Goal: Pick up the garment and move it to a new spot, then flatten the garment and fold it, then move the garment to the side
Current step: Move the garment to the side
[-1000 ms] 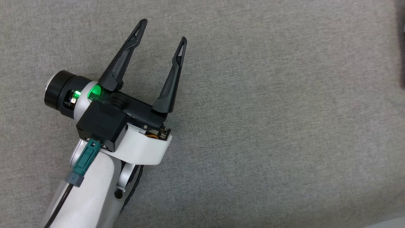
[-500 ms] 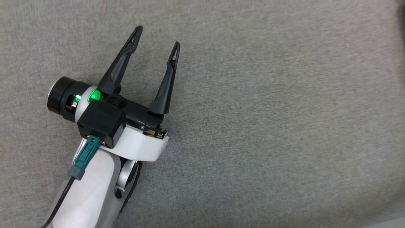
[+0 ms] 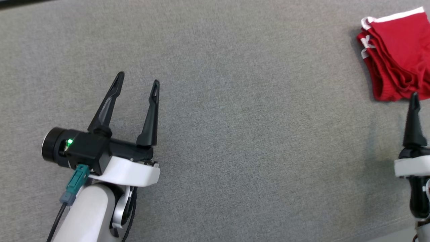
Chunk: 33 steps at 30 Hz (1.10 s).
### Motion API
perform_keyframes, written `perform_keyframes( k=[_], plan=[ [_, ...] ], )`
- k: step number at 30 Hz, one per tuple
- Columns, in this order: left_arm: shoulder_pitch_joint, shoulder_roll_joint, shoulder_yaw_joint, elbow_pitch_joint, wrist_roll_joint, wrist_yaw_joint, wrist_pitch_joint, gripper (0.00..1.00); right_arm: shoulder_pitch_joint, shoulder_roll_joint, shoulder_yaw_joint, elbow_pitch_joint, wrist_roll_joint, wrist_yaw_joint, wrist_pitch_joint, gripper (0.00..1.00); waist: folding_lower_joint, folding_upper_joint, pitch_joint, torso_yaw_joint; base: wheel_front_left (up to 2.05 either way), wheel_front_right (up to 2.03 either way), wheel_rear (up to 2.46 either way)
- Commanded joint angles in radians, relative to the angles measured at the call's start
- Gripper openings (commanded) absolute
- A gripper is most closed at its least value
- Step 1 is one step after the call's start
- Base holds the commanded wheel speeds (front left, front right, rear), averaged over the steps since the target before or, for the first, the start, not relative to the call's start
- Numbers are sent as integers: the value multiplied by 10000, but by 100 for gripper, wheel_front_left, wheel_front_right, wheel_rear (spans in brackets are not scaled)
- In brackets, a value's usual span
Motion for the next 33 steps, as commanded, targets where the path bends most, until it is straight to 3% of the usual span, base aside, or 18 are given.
perform_keyframes(
  k=[1, 7, 15, 19, 33],
  plan=[
    [213, 62, 92, 42, -110, 101, -72, 100, 229, 99, 41, -299, -154, -14, -51, 100, -1, 0, -410, 62, 0, 0, 0],
    [867, -61, 462, 297, -521, 385, -346, 100, 1126, 534, 440, -1616, -795, -9, -39, 100, -1, 0, -1164, 778, 0, 0, 0],
    [1505, -185, 812, 773, -863, 650, -669, 100, 1970, 923, 604, -3124, -1551, -8, 896, 100, -1, 0, -1977, 2117, 0, 0, 0],
    [1825, -148, 915, 898, -957, 687, -738, 100, 2362, 1011, 613, -3582, -1704, -9, 1253, 100, -1, 0, -2281, 2430, 0, 0, 0],
    [3147, 35, 489, 1039, -1078, 572, -406, 100, 4224, 1494, 326, -4751, -2126, -8, 2302, 100, -1, 0, -3732, 2539, 0, 0, 0]
  ],
)
